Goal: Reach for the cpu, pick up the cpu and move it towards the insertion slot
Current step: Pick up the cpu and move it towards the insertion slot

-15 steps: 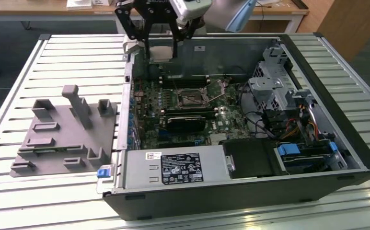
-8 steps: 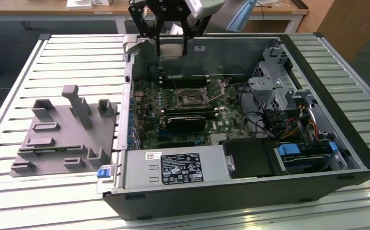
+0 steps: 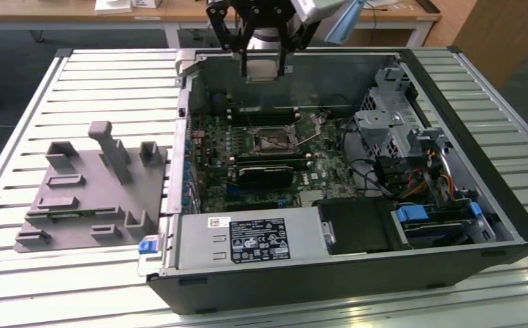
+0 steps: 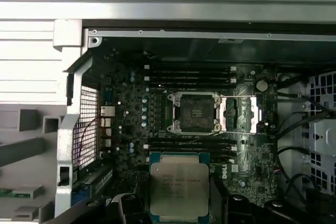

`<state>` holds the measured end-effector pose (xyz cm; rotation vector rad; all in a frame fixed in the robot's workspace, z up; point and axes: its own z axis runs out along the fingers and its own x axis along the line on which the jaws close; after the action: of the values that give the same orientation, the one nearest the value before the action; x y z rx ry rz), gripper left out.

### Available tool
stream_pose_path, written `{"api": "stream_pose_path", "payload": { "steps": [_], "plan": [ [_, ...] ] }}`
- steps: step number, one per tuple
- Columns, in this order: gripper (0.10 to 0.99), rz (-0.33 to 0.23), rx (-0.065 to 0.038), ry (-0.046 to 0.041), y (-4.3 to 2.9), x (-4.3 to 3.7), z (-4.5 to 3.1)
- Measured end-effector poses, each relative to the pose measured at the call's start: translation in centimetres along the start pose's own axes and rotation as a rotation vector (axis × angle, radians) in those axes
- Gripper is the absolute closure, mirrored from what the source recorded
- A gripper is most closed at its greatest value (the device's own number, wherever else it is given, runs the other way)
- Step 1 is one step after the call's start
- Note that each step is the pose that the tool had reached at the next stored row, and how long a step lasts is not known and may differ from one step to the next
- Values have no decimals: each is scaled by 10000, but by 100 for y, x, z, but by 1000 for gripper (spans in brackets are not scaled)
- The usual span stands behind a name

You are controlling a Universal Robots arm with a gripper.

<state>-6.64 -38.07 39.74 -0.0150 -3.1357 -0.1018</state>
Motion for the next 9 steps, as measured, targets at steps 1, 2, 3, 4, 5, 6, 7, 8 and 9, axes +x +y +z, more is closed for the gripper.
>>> {"api": "stream_pose_path", "payload": {
  "steps": [1,2,3,4,5,6,7,8,9],
  "plan": [
    [545,1,-5,-1,6,-29,1],
    [545,1,-10,-2,12,-59,1],
    [545,0,-14,-2,19,-89,2],
    [545,-1,-18,-3,26,-119,2],
    [545,-1,-23,-4,33,-149,3],
    [545,0,-26,-5,40,-178,3],
    [545,1,-30,-6,48,-209,4],
    [545,0,-32,-7,56,-239,4],
    [545,-2,-36,-8,63,-271,5]
  ]
}}
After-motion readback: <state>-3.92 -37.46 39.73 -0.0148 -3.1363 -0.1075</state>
